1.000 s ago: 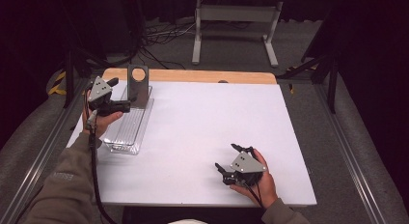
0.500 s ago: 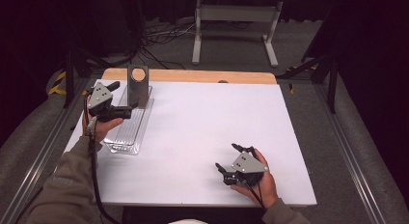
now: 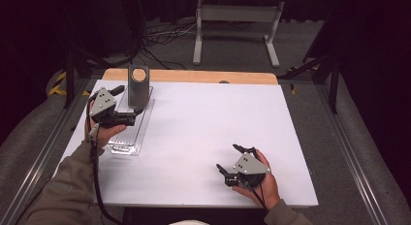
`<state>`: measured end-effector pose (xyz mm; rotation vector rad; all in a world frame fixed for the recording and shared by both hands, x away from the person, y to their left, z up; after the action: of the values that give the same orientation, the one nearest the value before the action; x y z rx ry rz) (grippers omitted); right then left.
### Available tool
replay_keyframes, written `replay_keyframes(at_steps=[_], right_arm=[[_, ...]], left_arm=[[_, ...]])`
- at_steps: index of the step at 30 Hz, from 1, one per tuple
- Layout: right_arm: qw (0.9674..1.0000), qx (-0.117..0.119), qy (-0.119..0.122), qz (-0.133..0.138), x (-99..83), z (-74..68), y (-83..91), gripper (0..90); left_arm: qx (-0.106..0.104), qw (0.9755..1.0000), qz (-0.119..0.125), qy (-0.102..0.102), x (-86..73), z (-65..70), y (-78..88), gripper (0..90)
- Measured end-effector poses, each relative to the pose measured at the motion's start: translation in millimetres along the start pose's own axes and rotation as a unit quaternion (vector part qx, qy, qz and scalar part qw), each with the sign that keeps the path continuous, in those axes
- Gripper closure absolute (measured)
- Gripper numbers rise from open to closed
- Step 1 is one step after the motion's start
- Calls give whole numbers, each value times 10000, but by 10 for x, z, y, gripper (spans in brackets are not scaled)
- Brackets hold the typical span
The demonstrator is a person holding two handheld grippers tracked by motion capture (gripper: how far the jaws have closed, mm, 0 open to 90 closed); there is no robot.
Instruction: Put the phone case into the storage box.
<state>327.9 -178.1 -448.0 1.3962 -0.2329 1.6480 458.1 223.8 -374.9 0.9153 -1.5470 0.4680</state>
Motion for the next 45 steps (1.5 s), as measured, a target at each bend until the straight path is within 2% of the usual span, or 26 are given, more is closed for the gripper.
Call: replay_keyframes(at_steps=[6,11,22,40,45], right_arm=[[10000,-13,-7,15,7,-1,6,193],[10000,-10,-18,15,7,3,7,193],[10000,-30,-18,44,18,9,23,192],[9999,-96,1,138,40,26,55,190],[9998,-100,-10,154,43,30,60,188]], left_arm=[[-76,10000,-13,-53,6,61,22,52],[-157,9999,31,51,23,97,49,49],[-316,9994,58,-86,20,223,90,46],[-555,9981,213,-140,31,394,182,49],[-558,9980,269,-159,27,439,210,49]])
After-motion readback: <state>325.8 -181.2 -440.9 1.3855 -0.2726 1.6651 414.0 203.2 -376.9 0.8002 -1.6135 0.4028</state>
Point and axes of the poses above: each handheld gripper's, and its own axes: y roughly backward along the jaws, x roughly out of its top, z roughly to its right, the point moved 2 cm from there along -y, roughly forward along the jaws, and after that the axes turned 1 degree about z, right-handed, at the moved point
